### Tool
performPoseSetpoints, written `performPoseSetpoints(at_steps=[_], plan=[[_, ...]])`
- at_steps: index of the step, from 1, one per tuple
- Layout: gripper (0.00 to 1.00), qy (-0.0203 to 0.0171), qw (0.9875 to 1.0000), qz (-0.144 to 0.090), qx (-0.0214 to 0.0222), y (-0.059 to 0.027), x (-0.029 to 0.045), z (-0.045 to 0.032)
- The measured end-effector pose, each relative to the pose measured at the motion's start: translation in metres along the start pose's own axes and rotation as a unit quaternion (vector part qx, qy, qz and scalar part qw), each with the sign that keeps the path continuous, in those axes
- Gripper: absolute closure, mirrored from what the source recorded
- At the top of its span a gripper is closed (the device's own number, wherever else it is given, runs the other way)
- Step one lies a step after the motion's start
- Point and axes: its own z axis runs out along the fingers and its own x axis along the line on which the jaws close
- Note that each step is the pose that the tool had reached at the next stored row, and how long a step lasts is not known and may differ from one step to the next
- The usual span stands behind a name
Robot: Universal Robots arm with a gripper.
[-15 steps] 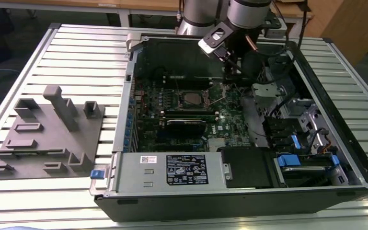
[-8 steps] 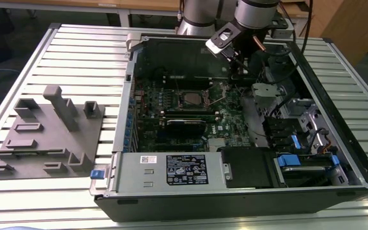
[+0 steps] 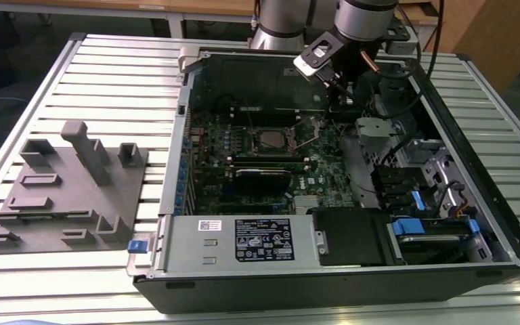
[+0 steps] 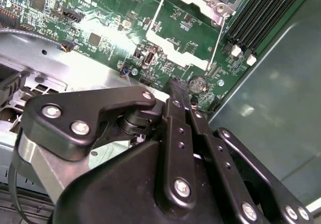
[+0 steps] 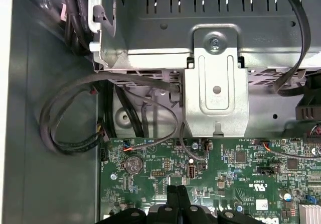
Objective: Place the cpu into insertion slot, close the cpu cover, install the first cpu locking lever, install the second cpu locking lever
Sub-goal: 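Close the cpu cover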
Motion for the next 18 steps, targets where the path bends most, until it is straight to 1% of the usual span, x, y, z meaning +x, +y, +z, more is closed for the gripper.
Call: performPoseSetpoints(at_steps=[2, 5, 8, 18], plan=[[0.89, -0.0003, 1.0000, 0.000, 0.0000, 0.0000, 0.0000, 0.0009], [0.89, -0.0023, 1.0000, 0.000, -0.0001, 0.0006, 0.0004, 0.0046], [0.89, -0.0031, 1.0000, 0.000, -0.0001, 0.0026, 0.0007, 0.0076], [0.89, -0.0031, 1.0000, 0.000, -0.0003, 0.0024, 0.0004, 0.0255]])
